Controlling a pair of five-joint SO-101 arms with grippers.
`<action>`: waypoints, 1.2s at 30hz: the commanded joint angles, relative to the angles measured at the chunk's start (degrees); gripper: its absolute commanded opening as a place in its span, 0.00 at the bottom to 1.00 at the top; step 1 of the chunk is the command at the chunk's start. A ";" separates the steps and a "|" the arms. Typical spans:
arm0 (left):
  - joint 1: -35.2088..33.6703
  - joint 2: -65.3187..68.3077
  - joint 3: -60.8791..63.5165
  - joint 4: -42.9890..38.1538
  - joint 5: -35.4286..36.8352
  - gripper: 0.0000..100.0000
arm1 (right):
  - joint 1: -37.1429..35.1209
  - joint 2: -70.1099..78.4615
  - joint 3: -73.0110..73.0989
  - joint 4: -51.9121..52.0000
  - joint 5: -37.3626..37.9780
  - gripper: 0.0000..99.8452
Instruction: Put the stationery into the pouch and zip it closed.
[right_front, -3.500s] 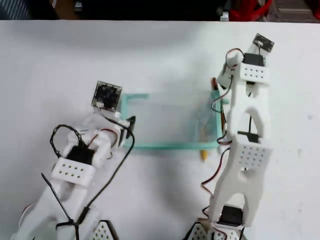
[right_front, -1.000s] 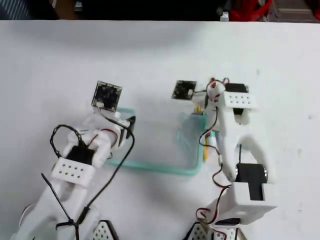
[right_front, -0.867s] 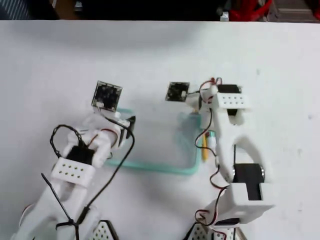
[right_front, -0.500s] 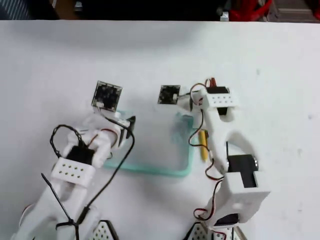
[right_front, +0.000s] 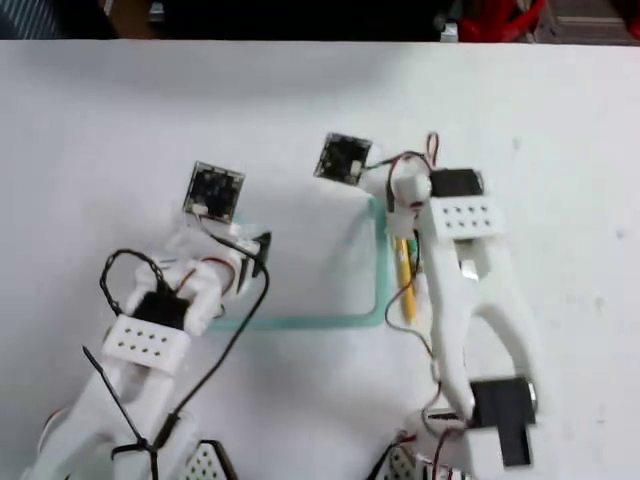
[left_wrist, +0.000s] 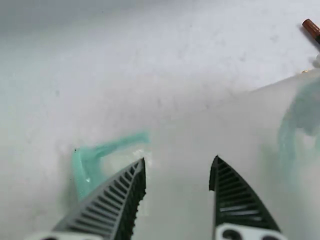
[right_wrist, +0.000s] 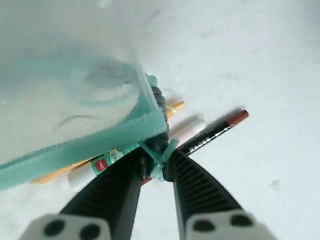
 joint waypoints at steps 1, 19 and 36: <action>-0.22 -1.54 -0.35 -1.49 -0.09 0.21 | -0.48 -9.36 -1.14 1.10 -3.78 0.02; 3.47 -25.36 1.67 14.86 1.32 0.28 | -0.04 -29.85 -6.33 -0.66 -35.16 0.02; 9.10 -58.24 8.97 24.26 1.23 0.28 | -5.58 -14.20 -33.41 13.76 -59.96 0.02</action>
